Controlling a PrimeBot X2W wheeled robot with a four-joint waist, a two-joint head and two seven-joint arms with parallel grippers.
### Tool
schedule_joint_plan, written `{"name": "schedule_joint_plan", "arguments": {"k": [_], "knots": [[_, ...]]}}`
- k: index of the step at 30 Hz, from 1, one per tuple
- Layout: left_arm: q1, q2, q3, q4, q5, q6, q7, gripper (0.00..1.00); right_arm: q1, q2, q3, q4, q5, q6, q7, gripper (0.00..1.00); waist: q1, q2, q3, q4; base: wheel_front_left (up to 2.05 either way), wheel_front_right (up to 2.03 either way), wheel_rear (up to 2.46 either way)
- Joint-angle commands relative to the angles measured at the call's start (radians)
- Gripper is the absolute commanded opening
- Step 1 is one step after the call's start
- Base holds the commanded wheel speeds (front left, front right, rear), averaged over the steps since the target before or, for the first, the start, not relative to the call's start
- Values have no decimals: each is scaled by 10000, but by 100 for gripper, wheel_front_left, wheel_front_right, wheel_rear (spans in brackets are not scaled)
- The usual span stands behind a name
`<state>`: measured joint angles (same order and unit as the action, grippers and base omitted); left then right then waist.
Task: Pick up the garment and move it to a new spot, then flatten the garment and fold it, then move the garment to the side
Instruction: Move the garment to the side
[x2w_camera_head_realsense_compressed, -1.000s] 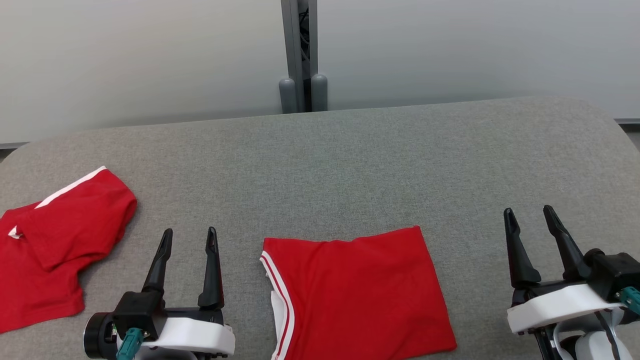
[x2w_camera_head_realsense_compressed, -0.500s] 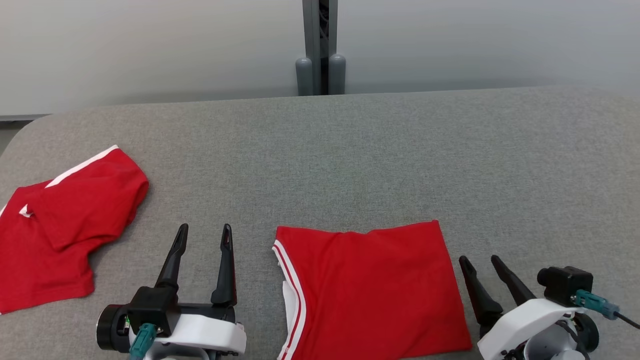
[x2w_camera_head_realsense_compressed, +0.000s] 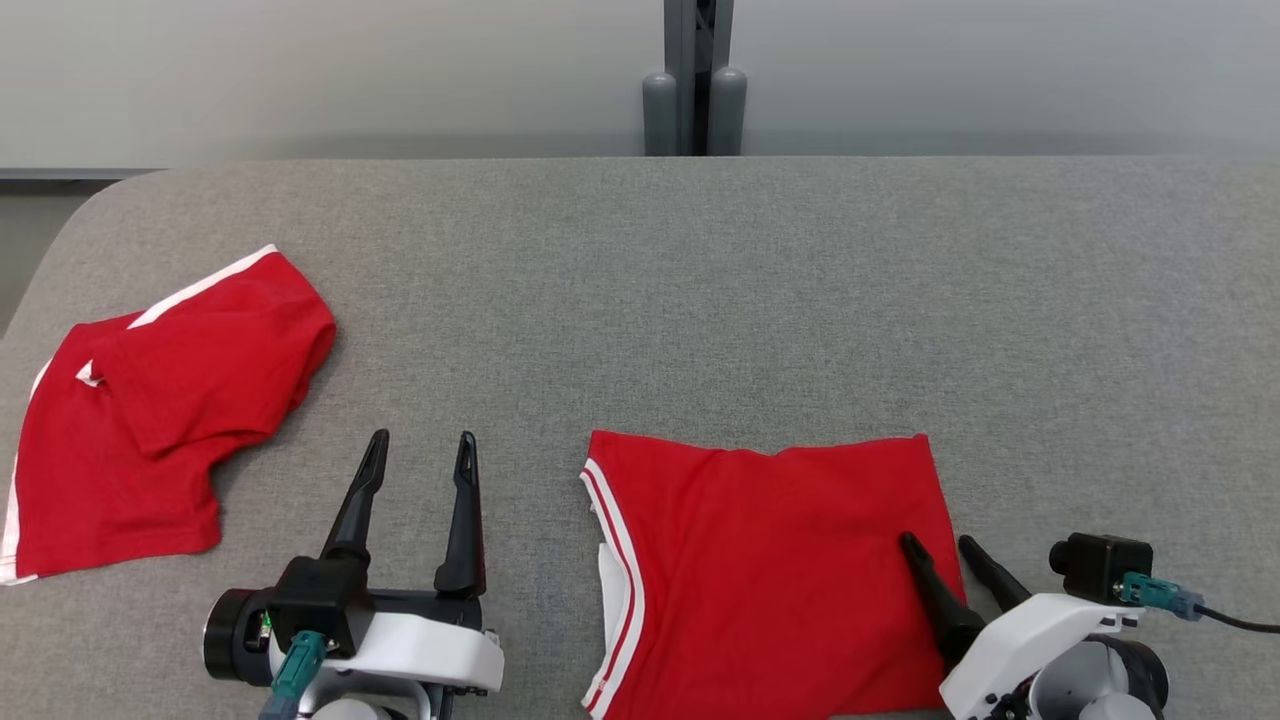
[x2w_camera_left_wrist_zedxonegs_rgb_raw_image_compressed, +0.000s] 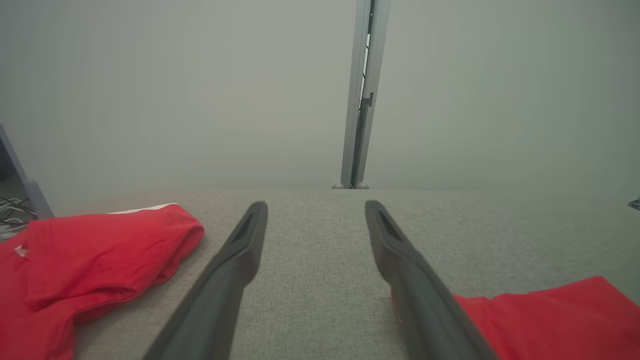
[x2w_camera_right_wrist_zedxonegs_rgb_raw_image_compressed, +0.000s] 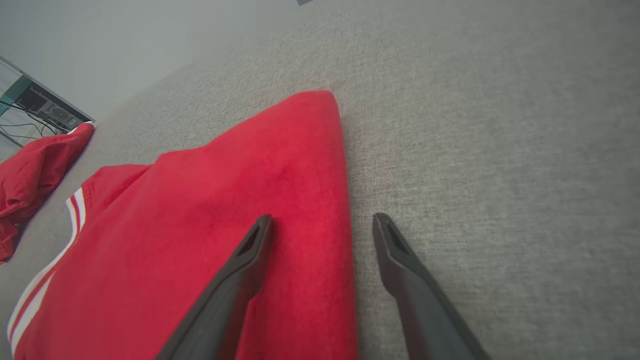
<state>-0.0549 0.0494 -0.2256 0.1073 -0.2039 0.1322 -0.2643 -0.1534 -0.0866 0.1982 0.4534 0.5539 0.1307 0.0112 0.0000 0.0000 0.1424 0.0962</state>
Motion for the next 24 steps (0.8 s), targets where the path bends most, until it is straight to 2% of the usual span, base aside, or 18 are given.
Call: {"name": "schedule_joint_plan", "arguments": {"k": [1,6,7,8,9,10,20,24], "knots": [[-228,32,-22,-2,84,15,-1,100,-146,-22,27,137,26,2,-59,100,0,0,61,73,0,0,0],[-252,31,-49,-13,72,70,-1,100,-379,13,394,572,203,2,-158,100,0,0,129,155,0,0,0],[-256,32,-51,-14,74,73,-1,100,-424,19,495,630,239,2,-157,83,0,0,134,161,0,0,0],[-256,32,-51,-14,74,73,-1,100,-424,19,495,630,239,2,-157,83,0,0,134,161,0,0,0],[-259,32,-48,-12,76,83,-1,100,-457,11,581,677,272,2,-191,37,0,0,142,161,0,0,0],[-261,34,-44,-6,79,91,-1,100,-507,-12,645,701,285,2,-239,0,0,0,148,156,0,0,0],[-343,32,-34,-91,54,128,-1,100,-1133,-811,1302,1005,88,1,-676,0,0,0,230,-199,0,0,0],[-523,32,-99,-175,56,127,-1,100,-1774,-1620,1831,1027,-297,1,-623,0,0,0,645,-560,0,0,0]]}}
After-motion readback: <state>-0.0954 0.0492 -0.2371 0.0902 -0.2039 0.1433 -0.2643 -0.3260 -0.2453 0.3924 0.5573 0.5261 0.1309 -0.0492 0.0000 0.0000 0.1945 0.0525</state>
